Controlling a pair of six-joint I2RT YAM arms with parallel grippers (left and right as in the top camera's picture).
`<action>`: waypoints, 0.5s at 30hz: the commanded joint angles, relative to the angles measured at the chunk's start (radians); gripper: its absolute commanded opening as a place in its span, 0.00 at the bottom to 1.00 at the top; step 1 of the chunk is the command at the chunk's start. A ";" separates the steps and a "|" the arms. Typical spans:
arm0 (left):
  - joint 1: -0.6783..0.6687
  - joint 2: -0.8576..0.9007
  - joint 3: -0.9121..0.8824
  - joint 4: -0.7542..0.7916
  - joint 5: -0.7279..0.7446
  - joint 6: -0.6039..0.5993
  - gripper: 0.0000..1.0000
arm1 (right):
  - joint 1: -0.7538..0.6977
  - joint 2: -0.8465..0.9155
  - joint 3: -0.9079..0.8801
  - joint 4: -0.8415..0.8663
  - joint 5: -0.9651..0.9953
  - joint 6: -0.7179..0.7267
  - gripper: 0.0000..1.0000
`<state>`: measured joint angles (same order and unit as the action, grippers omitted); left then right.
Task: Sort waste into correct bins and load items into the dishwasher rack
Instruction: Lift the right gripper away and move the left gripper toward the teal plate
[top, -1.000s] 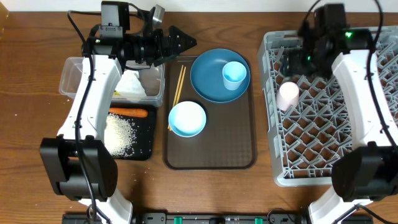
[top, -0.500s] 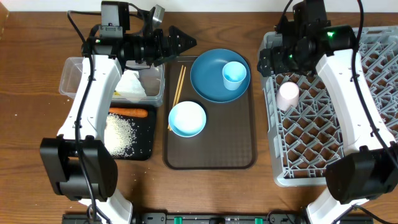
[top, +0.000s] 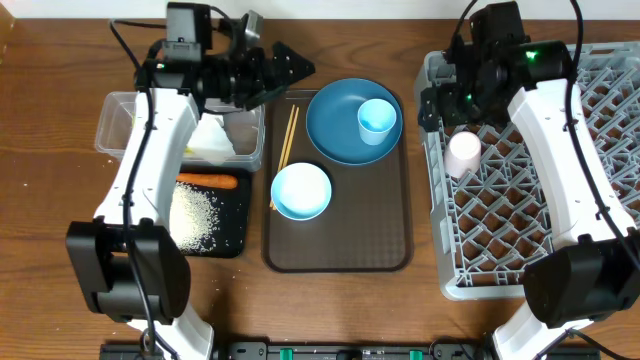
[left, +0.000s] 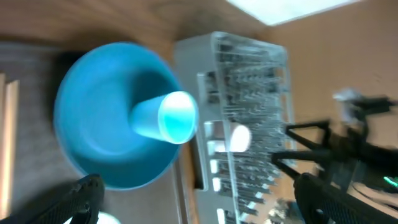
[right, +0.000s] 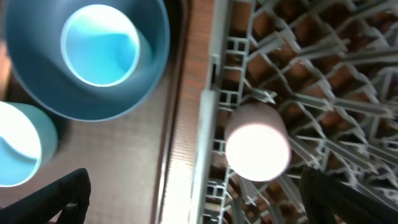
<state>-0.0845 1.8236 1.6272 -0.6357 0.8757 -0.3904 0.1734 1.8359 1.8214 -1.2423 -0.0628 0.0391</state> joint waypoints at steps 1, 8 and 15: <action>-0.078 0.006 -0.002 -0.030 -0.266 -0.042 0.98 | 0.000 -0.005 0.009 -0.004 0.059 -0.003 0.99; -0.271 0.008 -0.002 -0.030 -0.659 -0.042 0.98 | -0.004 -0.005 0.009 -0.023 0.060 -0.003 0.99; -0.380 0.045 -0.002 -0.017 -0.803 -0.050 0.98 | -0.037 -0.005 0.009 -0.061 0.137 0.056 0.99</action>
<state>-0.4450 1.8355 1.6272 -0.6540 0.2142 -0.4232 0.1596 1.8359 1.8214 -1.2995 0.0174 0.0509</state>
